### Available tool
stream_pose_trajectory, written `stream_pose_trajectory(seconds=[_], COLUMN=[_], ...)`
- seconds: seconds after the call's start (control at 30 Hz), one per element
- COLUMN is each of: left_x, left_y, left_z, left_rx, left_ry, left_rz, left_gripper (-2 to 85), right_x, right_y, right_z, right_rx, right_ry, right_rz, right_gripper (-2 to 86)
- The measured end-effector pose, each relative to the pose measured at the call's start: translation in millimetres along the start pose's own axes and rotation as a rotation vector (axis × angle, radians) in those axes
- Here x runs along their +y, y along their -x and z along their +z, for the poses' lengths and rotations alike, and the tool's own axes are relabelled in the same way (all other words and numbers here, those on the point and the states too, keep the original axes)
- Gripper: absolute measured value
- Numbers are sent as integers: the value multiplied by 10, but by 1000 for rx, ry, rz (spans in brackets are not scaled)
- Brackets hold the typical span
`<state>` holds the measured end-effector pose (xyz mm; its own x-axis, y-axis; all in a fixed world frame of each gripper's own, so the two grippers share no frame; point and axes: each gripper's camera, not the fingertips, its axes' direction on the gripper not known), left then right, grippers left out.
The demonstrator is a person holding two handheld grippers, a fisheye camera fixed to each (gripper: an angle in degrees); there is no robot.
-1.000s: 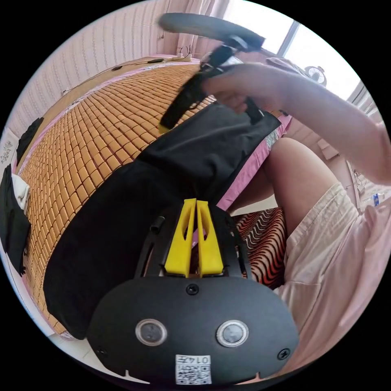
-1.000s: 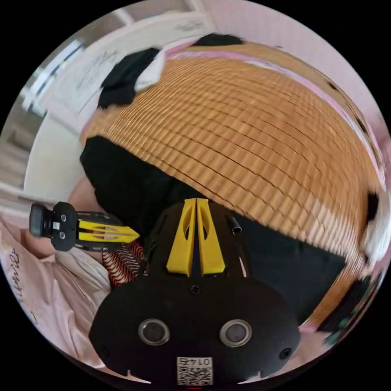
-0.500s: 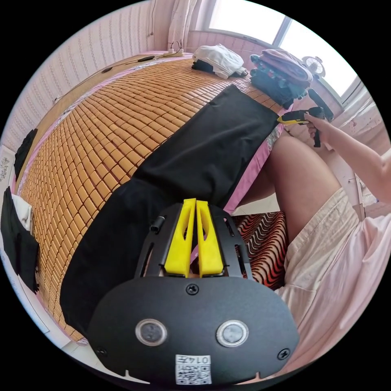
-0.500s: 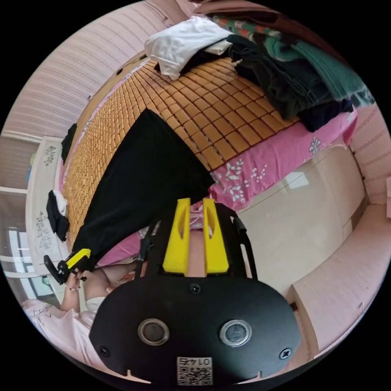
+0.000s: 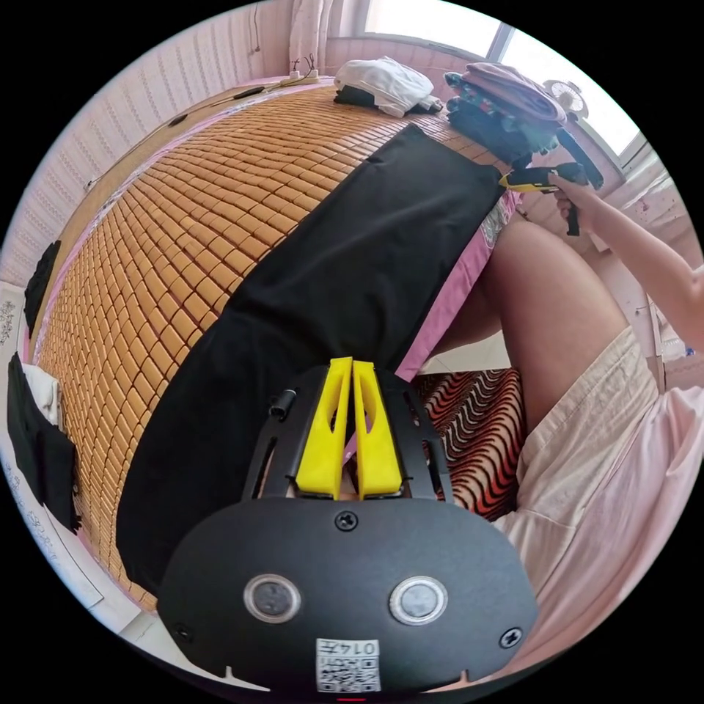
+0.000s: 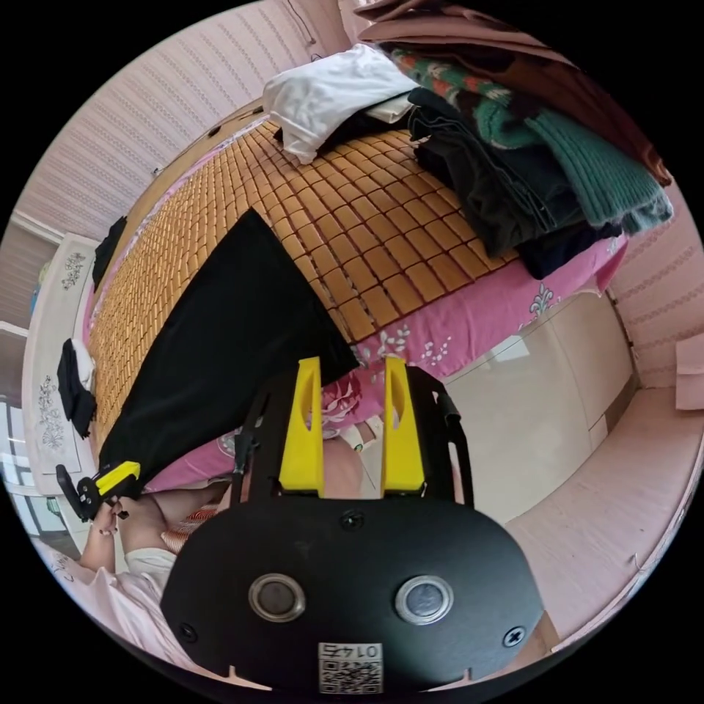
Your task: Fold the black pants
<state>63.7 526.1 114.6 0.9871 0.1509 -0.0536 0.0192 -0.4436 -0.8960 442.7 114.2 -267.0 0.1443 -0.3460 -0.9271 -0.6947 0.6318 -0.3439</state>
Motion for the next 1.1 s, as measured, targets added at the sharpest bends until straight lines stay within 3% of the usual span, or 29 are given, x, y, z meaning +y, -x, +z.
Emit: stream_pose_trajectory(seconds=[0.13,0.3,0.47,0.73,0.97,1.1], left_x=[19,100,257,689,466,176], left_y=[32,154,415,999,1012,962], left_z=[-35,-196,-408,-495,-554,-555], left_rx=[6,5,-64,-141,-107,18], left_ry=[-4,-30,-49,-12,-62,-134], left_rz=[-19,-68,-156,-379,-297,-252], left_gripper=[-10,-9,-9,-10,-10,-10], right_x=[28,59,127,251,140,-20], right_y=[-187,-473,-562,-800,-780,-291], right_z=[-49,-48,25,-241,-644,-1110], right_rx=[-99,-259,-301,-559,-672,-707], right_ry=[3,-48,-29,-285,-474,-578], right_rz=[-24,43,6,54,19,-156], right_gripper=[94,130,48,12,8,9])
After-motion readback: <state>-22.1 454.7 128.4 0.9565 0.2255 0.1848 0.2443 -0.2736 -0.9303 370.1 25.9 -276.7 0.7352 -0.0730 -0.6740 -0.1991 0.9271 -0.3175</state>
